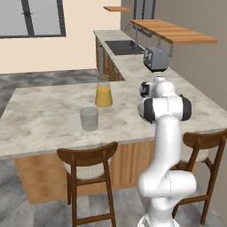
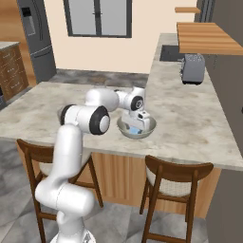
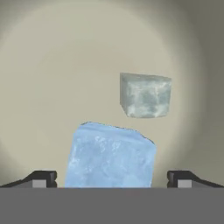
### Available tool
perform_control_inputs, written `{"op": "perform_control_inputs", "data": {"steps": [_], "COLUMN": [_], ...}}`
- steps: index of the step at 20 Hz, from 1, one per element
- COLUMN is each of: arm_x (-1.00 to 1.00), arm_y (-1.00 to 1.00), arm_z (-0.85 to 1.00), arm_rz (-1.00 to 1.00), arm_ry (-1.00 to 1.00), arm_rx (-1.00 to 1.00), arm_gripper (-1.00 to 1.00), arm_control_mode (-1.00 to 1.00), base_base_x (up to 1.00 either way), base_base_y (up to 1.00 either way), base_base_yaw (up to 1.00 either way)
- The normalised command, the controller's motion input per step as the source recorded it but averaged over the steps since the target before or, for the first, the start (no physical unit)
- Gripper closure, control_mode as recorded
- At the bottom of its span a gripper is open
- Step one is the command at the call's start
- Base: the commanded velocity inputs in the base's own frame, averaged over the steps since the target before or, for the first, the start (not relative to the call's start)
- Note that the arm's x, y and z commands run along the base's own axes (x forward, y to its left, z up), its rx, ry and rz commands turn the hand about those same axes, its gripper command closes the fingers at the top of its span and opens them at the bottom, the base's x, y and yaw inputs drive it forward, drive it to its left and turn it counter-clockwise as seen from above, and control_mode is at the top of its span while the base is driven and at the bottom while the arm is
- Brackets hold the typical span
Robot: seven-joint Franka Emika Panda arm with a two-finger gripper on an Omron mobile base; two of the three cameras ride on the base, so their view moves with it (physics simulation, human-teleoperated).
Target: There are two ice cubes in the ice bowl. Place both ice cubes in the glass cup.
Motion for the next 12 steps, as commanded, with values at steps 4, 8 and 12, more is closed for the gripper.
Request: {"op": "perform_control_inputs", "data": {"steps": [4,8,12], "arm_x": [0.10,0.00,-0.25], "arm_y": [0.00,0.00,0.10], "arm_z": [-0.12,0.00,0.71], "arm_rz": [0.00,0.00,0.01], "arm_ry": [0.04,0.00,-0.10], "arm_rx": [0.00,0.00,0.00], "arm_gripper": [-1.00,1.00,1.00], "arm_control_mode": [-1.00,-1.00,-1.00], "base_base_x": [0.00,0.00,0.00], "base_base_y": [0.00,0.00,0.00], "base_base_yaw": [0.00,0.00,0.00]}}
